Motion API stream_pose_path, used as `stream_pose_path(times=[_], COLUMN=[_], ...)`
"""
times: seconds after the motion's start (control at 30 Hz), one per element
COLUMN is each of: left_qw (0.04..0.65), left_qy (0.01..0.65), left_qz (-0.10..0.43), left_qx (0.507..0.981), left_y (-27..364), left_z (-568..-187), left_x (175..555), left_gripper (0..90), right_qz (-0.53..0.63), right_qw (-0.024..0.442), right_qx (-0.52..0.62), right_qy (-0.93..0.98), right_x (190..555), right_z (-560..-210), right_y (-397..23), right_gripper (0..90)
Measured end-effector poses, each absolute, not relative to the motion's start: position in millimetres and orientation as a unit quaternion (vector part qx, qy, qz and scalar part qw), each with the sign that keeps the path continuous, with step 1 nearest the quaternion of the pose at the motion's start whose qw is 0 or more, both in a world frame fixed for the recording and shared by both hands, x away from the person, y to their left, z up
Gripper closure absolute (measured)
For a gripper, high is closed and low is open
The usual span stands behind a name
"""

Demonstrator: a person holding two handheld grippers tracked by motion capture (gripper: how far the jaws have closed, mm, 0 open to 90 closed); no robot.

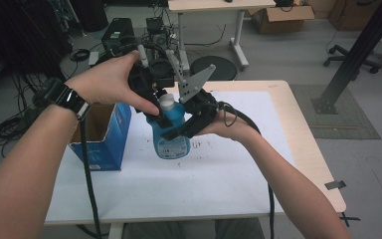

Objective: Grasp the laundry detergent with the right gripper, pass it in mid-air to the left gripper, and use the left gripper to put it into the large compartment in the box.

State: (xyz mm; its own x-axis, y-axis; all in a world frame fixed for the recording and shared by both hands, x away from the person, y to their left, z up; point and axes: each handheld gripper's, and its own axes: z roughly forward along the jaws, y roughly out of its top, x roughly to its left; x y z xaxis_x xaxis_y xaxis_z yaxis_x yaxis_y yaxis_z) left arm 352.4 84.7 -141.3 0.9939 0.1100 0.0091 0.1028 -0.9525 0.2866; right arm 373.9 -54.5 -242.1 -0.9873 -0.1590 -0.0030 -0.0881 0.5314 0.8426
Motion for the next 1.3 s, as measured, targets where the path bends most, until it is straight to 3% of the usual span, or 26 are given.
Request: stream_pose_path(times=[1.2, 1.27, 1.3], left_qw=[0.129, 0.128, 0.121], left_qy=[0.073, 0.078, 0.082], left_qz=[0.028, 0.028, 0.029], left_qx=[0.989, 0.988, 0.989], left_y=[80.6, 80.8, 81.3], left_z=[-140.7, -140.3, -139.8], left_x=[352.9, 353.9, 354.3], left_gripper=[38.1, 38.1, 38.1], right_qz=[-0.482, -0.486, -0.487], right_qw=[0.044, 0.048, 0.052], right_qx=[0.062, 0.058, 0.058], right_qy=[-0.873, -0.871, -0.87], right_x=[376.6, 377.1, 377.3], right_z=[-242.7, -243.1, -243.1], right_y=[-54.5, -54.9, -55.1], right_gripper=[41.8, 39.8, 32.8])
